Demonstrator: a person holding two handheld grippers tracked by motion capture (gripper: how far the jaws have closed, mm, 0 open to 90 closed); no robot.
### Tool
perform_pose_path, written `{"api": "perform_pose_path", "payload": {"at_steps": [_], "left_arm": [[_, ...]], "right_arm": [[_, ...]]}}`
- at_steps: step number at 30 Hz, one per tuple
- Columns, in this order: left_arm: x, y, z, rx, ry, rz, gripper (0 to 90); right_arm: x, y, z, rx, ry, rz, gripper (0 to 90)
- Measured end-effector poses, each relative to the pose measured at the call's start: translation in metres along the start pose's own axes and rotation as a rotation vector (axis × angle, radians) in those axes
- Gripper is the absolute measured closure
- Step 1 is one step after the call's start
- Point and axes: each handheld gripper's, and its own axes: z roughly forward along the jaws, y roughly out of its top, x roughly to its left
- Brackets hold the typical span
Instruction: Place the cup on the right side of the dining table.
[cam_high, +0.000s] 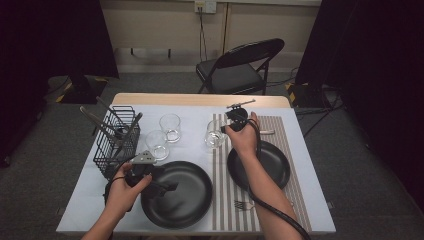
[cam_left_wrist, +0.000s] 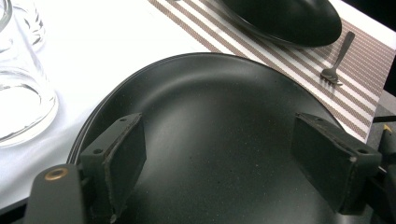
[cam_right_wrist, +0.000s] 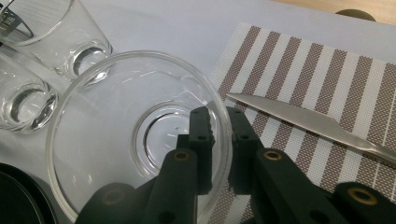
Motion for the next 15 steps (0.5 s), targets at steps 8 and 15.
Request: {"api": "perform_pose_path", "payload": {"at_steps": [8,15], "left_arm": [[-0.0004,-0.0008,-0.0005,0.004,0.0,0.0,18.3],[-0.0004,-0.0011,-0.0021,0.0,0.004,0.002,18.3]], "right_arm": [[-0.0056,-0.0011,-0.0022,-0.002,-0.018,0.007,83.1],[-0.0088,-0.001,-0.0037,-0.008,-0.028,0.017,83.1]]}}
